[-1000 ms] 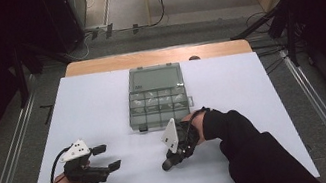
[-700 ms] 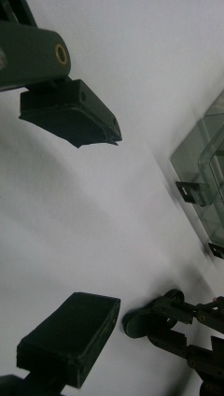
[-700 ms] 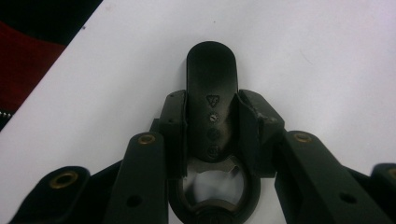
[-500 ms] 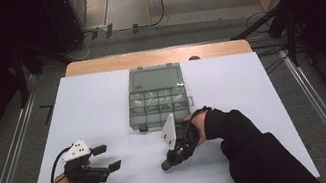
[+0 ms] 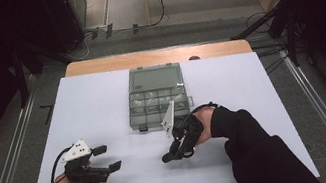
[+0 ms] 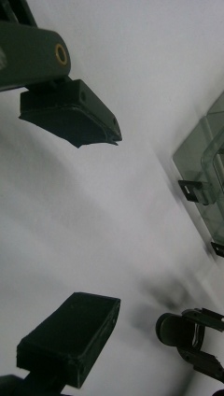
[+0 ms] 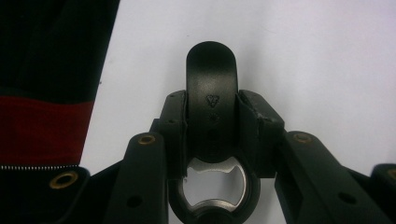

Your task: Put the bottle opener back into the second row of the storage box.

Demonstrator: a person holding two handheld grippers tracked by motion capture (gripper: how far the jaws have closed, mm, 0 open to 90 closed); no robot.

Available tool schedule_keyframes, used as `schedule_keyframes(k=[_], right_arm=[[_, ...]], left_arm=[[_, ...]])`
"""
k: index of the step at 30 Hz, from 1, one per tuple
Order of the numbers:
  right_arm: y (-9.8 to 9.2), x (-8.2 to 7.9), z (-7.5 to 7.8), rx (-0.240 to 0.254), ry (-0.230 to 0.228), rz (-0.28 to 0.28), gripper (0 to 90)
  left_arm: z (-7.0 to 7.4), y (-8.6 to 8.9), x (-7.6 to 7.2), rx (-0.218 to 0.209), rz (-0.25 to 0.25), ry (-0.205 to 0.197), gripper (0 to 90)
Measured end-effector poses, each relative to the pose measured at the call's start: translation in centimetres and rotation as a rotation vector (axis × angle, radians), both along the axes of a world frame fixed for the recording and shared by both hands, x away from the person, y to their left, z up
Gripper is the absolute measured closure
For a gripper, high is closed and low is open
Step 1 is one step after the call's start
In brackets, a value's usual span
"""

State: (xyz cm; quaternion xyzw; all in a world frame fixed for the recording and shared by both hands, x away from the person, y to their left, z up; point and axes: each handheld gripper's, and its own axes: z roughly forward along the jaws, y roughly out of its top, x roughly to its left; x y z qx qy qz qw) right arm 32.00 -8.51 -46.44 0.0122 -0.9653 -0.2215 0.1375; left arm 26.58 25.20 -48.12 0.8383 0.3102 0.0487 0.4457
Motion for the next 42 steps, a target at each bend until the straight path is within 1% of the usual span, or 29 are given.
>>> schedule_keyframes(k=[1, 3, 5, 6, 7, 9, 12, 13, 15, 16, 17, 18, 20, 21, 22, 23, 24, 26, 27, 28, 29, 30, 32, 33, 34, 35, 37, 40, 42], right_arm=[[0.0, 0.1, -0.1, 0.01, 0.011, -0.002, 65.8], [-0.1, 0.2, 0.0, 0.011, 0.03, -0.029, 65.9], [-0.1, 0.6, 0.1, 0.001, 0.041, -0.09, 65.9], [-0.2, 0.9, 0.0, 0.008, 0.062, -0.113, 65.9], [-0.3, 1.0, 0.1, 0.014, 0.047, -0.138, 65.9], [-0.4, 1.4, 0.1, 0.022, 0.048, -0.172, 65.9], [-0.7, 1.6, 0.2, 0.015, 0.051, -0.227, 65.9], [-0.7, 1.7, 0.2, 0.012, 0.064, -0.244, 65.8], [-0.8, 1.7, 0.3, 0.005, 0.069, -0.283, 65.8], [-0.9, 1.7, 0.2, 0.013, 0.11, -0.294, 65.8], [-0.9, 1.6, 0.3, 0.027, 0.117, -0.309, 65.8], [-0.9, 1.5, 0.3, 0.029, 0.129, -0.322, 65.9], [-0.9, 1.2, 0.3, 0.035, 0.129, -0.351, 65.8], [-0.9, 1.2, 0.3, 0.035, 0.129, -0.351, 65.8], [-0.8, 1.0, 0.3, 0.04, 0.117, -0.37, 65.8], [-0.8, 1.0, 0.3, 0.04, 0.117, -0.37, 65.8], [-0.7, 0.7, 0.4, 0.025, 0.104, -0.391, 65.8], [-0.6, 0.5, 0.5, 0.023, 0.097, -0.398, 65.8], [-0.6, 0.4, 0.6, 0.022, 0.075, -0.411, 65.8], [-0.7, 0.3, 0.7, 0.019, 0.07, -0.421, 65.8], [-0.7, 0.3, 0.7, 0.036, 0.057, -0.429, 65.8], [-0.8, 0.3, 0.7, 0.037, 0.064, -0.435, 65.8], [-0.8, 0.4, 0.6, 0.021, 0.059, -0.449, 65.9], [-0.8, 0.4, 0.6, 0.021, 0.059, -0.449, 65.9], [-0.9, 0.5, 0.5, 0.018, 0.056, -0.473, 65.9], [-1.1, 0.6, 0.5, 0.021, 0.063, -0.488, 65.8], [-1.3, 0.7, 0.6, 0.024, 0.061, -0.516, 65.9], [-1.7, 1.0, 0.9, 0.037, 0.063, -0.551, 65.8], [-2.0, 1.0, 1.0, 0.062, 0.066, -0.563, 65.8]], left_arm=[[0.0, 0.0, 0.0, 0.0, 0.0, 0.0, 17.3], [0.0, 0.0, 0.0, 0.001, -0.001, 0.0, 17.3], [0.0, 0.0, 0.0, 0.0, 0.001, -0.001, 17.3], [0.0, 0.0, 0.0, -0.001, 0.0, 0.0, 17.3], [0.0, 0.0, 0.0, -0.001, 0.001, 0.001, 17.3], [0.0, 0.0, 0.0, -0.001, 0.003, 0.001, 17.3], [0.0, 0.0, 0.0, -0.001, 0.001, 0.001, 17.3], [0.0, 0.0, 0.0, -0.001, 0.001, 0.001, 17.3], [0.0, 0.0, 0.0, -0.002, 0.002, 0.002, 17.3], [0.0, 0.0, 0.0, -0.002, 0.002, 0.003, 17.3], [0.0, 0.0, 0.0, -0.001, 0.0, 0.004, 17.3], [0.0, 0.0, 0.0, 0.001, 0.0, 0.003, 17.3], [0.0, 0.0, 0.0, -0.002, 0.001, 0.003, 17.3], [0.0, 0.0, 0.0, -0.002, 0.001, 0.003, 17.3], [0.0, 0.0, 0.0, -0.001, 0.002, 0.001, 17.3], [0.0, 0.0, 0.0, -0.001, 0.002, 0.001, 17.3], [0.0, 0.0, 0.0, -0.001, 0.002, 0.001, 17.3], [0.0, 0.0, 0.0, -0.001, 0.0, 0.002, 17.3], [0.0, 0.0, 0.0, -0.001, 0.001, 0.002, 17.3], [0.0, 0.0, 0.0, 0.0, 0.0, 0.003, 17.3], [0.0, 0.0, 0.0, -0.001, 0.0, 0.004, 17.3], [0.0, 0.0, 0.0, 0.0, 0.0, 0.003, 17.3], [0.0, 0.0, 0.0, 0.0, -0.003, 0.001, 17.3], [0.0, 0.0, 0.0, 0.0, -0.005, 0.001, 17.3], [0.0, 0.0, 0.0, -0.003, -0.005, 0.001, 17.3], [0.0, 0.0, 0.0, -0.003, -0.003, 0.002, 17.3], [0.0, 0.1, 0.0, -0.004, -0.003, 0.002, 17.3], [0.0, 0.1, 0.0, -0.008, -0.003, 0.002, 17.3], [0.0, 0.1, 0.0, -0.006, -0.001, 0.0, 17.3]])
